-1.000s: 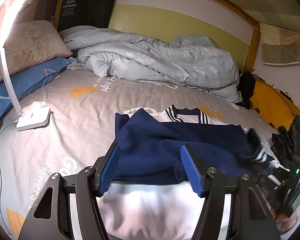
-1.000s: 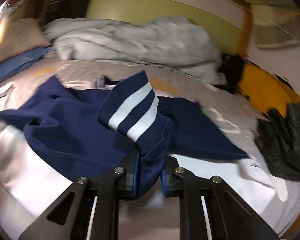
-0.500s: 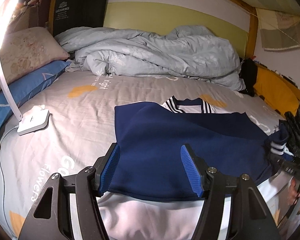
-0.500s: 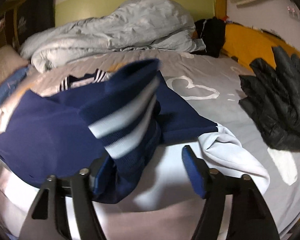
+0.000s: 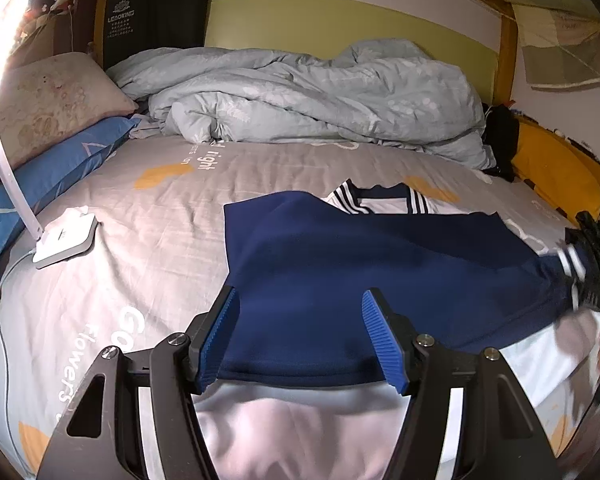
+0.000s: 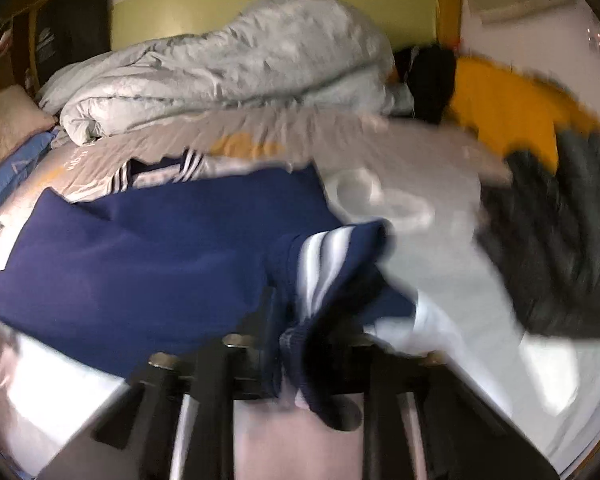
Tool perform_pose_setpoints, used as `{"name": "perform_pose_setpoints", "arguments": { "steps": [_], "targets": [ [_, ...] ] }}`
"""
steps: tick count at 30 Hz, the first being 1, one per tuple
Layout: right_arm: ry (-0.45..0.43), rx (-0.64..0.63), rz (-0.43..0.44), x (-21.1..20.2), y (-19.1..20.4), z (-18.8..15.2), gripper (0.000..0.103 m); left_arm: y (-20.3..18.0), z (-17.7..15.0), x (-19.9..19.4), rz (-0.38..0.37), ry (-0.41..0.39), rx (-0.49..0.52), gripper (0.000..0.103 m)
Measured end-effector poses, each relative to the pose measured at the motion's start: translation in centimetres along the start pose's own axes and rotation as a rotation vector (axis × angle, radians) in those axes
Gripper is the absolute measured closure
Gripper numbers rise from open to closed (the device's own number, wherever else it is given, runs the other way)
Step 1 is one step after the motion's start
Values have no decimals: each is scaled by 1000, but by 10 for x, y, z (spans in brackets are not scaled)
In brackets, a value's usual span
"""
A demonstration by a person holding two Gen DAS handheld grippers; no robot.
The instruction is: Fold large clothes
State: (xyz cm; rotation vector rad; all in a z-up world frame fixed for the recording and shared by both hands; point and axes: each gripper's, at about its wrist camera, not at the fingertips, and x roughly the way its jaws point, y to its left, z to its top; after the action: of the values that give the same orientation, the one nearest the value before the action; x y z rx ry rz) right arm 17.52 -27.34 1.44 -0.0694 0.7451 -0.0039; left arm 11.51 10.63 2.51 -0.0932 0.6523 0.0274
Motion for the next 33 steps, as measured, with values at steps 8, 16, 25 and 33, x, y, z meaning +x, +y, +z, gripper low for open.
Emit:
{"name": "perform_pose_setpoints", "arguments": {
  "steps": [8,16,25,33],
  "targets": [
    [-279,-100,-11,-30,31,98,95,-12,-12,22,34,52,36,40],
    [-165,-115,-184,52,25,95,95,-11,-13,32,80,54,44,40],
    [22,-44,-125,104,-2,72,93,-11,-15,40,53,82,37,40],
    [-40,-14,-95,47,-20,53,47,-16,-12,25,45,30,46,24]
  ]
}}
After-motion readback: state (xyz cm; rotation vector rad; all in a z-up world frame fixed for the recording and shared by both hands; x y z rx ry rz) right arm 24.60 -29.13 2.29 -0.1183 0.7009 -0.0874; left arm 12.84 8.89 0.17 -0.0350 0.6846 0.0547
